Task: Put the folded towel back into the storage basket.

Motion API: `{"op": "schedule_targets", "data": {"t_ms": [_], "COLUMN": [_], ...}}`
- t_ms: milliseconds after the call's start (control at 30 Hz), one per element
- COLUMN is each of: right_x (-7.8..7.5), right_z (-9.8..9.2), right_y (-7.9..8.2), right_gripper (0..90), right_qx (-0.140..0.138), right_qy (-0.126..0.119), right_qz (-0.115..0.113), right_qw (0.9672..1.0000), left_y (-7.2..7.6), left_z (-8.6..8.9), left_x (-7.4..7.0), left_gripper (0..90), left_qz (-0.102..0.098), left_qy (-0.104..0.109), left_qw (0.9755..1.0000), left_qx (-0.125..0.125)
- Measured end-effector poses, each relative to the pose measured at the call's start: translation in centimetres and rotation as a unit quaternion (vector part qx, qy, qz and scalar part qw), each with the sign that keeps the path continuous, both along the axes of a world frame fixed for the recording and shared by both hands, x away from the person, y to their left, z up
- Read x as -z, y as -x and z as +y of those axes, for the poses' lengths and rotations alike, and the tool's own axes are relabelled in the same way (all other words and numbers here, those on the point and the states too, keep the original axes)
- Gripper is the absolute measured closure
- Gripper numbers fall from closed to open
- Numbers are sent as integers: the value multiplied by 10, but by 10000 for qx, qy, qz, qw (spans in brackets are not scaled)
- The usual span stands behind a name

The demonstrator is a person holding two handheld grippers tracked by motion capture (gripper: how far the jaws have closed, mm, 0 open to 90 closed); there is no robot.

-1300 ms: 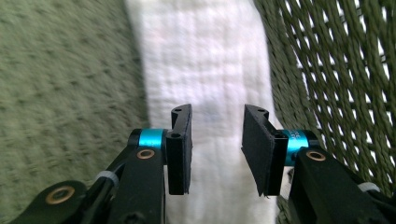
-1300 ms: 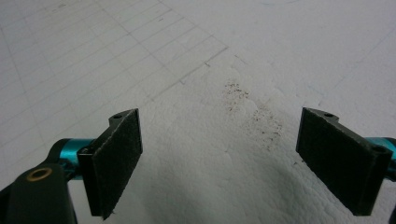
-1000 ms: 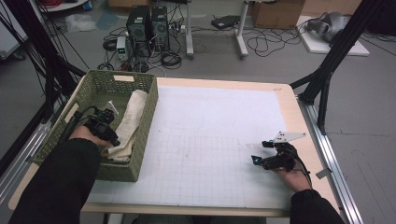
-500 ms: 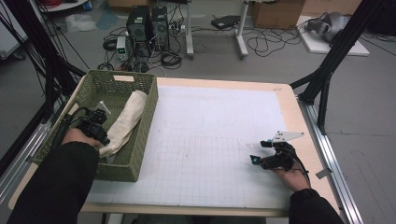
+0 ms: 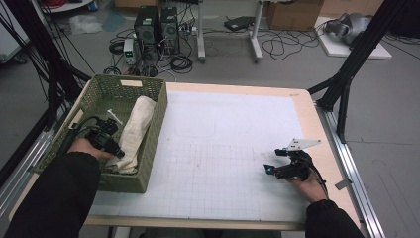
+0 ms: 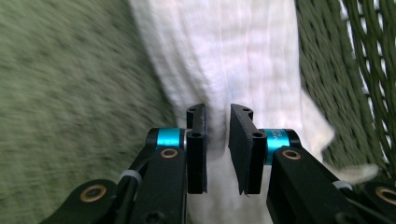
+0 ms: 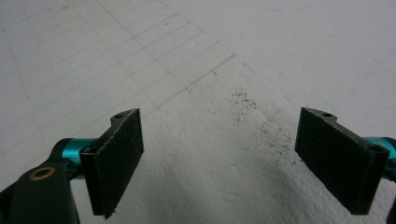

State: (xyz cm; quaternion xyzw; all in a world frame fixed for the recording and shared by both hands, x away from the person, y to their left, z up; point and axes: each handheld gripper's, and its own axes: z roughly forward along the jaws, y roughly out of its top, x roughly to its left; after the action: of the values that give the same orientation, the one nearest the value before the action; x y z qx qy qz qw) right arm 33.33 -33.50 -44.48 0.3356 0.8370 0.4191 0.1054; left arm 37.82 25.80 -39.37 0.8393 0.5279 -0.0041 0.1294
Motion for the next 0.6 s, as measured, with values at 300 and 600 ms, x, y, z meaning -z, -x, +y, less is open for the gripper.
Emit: {"op": "schedule_targets", "data": {"t_ms": [300,600], "right_x": [-1,-6], "right_z": [-1,-4], "right_y": [1,2], "right_gripper": [146,145], "right_qx": [19,85], "right_qy": [-2,-132], "right_qz": [-30,-99], "right_qw": [10000,9998], "left_y": [-1,-2], "left_z": [2,6], "left_x": [-3,-17], "left_gripper": [652,604], "left_qz": [-243,-1030], "left_qy": [-7,363], "left_qw": [9997,9937], "left_qx": [-103,-270]}}
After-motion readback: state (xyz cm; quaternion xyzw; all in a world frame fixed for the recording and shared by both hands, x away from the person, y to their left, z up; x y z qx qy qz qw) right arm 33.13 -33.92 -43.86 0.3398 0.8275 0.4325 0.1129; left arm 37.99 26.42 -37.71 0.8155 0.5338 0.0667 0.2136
